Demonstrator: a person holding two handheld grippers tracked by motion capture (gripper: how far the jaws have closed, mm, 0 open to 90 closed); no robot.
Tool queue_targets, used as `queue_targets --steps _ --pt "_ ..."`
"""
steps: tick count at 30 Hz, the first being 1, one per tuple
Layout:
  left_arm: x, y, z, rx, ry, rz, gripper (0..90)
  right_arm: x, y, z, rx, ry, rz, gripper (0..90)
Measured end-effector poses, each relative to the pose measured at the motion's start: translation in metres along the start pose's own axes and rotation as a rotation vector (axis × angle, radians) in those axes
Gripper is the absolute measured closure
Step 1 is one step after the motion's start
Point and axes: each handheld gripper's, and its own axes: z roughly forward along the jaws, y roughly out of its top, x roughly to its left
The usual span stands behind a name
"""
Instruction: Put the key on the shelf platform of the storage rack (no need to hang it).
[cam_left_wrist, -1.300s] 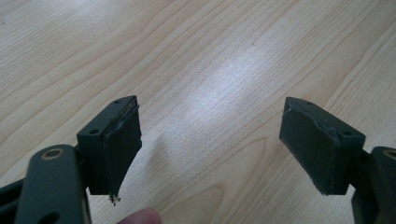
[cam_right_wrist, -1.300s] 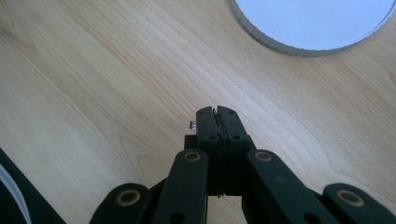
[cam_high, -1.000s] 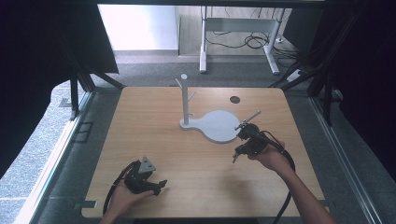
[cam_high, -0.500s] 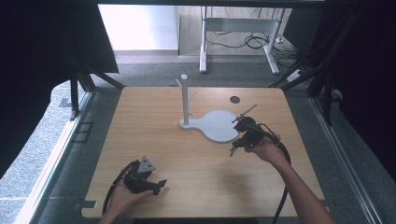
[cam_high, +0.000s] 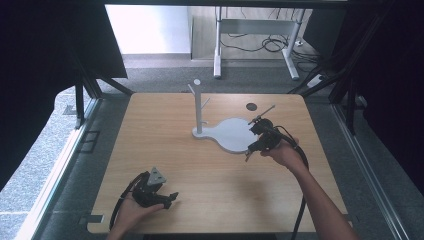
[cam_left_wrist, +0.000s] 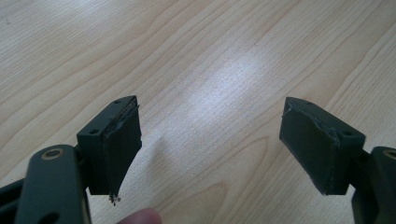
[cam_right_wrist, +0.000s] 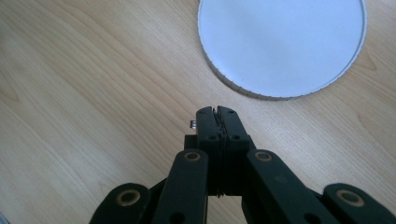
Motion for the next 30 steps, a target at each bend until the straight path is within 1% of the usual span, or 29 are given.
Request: queue_targets --steps 15,23,28,30 --pt "-0.002 0.0 0.002 0.007 -0.005 0.001 21.0 -0.009 0.015 0.004 -0.006 0.0 0.022 89.6" --pt "-0.001 0.0 0.002 0.01 -0.005 0.003 21.0 -0.015 0.024 0.008 -0.001 0.0 0.034 89.6" --pt "0.0 0.0 0.001 0.007 -0.005 0.002 21.0 -0.019 0.029 0.012 -0.008 0.006 0.045 89.6" --pt "0.0 0.0 0.001 0.006 -0.005 0.0 21.0 -0.02 0.031 0.013 -0.001 0.002 0.046 89.6"
